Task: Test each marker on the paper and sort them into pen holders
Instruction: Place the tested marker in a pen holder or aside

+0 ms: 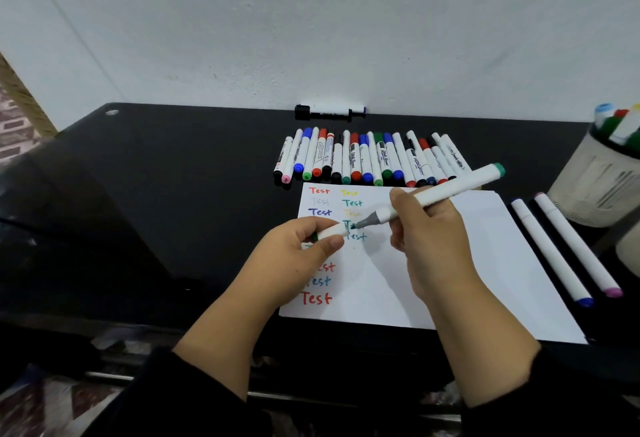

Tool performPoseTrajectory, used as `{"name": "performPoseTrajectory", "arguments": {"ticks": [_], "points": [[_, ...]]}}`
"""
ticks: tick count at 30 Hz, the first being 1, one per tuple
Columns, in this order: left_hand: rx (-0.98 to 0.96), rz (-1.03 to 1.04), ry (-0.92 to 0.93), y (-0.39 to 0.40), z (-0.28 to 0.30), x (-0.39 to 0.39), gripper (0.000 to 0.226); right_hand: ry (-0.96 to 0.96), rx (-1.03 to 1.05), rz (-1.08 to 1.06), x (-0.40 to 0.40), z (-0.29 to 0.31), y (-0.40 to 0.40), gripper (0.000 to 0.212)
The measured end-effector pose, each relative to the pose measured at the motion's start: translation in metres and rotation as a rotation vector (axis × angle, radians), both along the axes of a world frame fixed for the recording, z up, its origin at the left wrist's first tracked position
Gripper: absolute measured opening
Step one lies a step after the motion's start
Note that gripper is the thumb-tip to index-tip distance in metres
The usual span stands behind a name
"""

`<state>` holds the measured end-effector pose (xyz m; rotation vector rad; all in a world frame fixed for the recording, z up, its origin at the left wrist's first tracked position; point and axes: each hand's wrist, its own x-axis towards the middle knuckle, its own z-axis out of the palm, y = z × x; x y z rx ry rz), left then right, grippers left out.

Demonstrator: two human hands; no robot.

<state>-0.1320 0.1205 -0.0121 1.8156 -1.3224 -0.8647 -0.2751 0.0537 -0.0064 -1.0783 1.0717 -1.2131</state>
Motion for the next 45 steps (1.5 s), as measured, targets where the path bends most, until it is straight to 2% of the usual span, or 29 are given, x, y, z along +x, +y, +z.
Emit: {"name": "performPoseTrajectory", "arguments": {"ticks": [4, 7, 12, 17, 23, 31, 35, 41, 43, 45], "points": [[-0.029, -0.011, 0.005, -0.001, 0.002, -0.005, 0.012, 0.071, -0.027, 0.049, 0.005, -0.003, 0.004, 0.017], [-0.053, -0.013, -0.005, 0.000, 0.003, -0.008, 0.016, 0.105, -0.021, 0.087, 0.007, -0.006, 0.007, 0.023], [-0.083, 0.020, -0.014, -0.001, 0.000, -0.009, 0.017, -0.022, 0.126, 0.084, 0.007, -0.004, 0.007, 0.040], [-0.078, 0.081, -0.038, -0.005, -0.004, -0.014, 0.031, -0.071, 0.191, 0.090, 0.010, -0.002, 0.002, 0.043], [-0.128, 0.118, -0.064, -0.007, -0.006, -0.019, 0.031, -0.071, 0.238, 0.106, 0.014, -0.004, 0.001, 0.040], [-0.192, 0.120, -0.193, -0.005, -0.006, -0.023, 0.034, -0.034, 0.265, 0.103, 0.015, -0.001, 0.003, 0.038], [-0.232, 0.136, -0.249, -0.004, -0.004, -0.022, 0.033, 0.000, 0.284, 0.135, 0.012, 0.003, 0.006, 0.024], [-0.178, 0.190, -0.303, -0.005, -0.004, -0.011, 0.033, -0.023, 0.222, 0.119, -0.006, 0.008, -0.002, 0.020], [-0.150, 0.220, -0.310, -0.005, -0.003, -0.006, 0.033, 0.013, 0.181, 0.065, -0.015, 0.009, -0.006, 0.018], [-0.126, 0.234, -0.313, -0.005, -0.002, -0.003, 0.033, 0.160, 0.096, 0.014, -0.024, 0.006, -0.009, 0.022]]}}
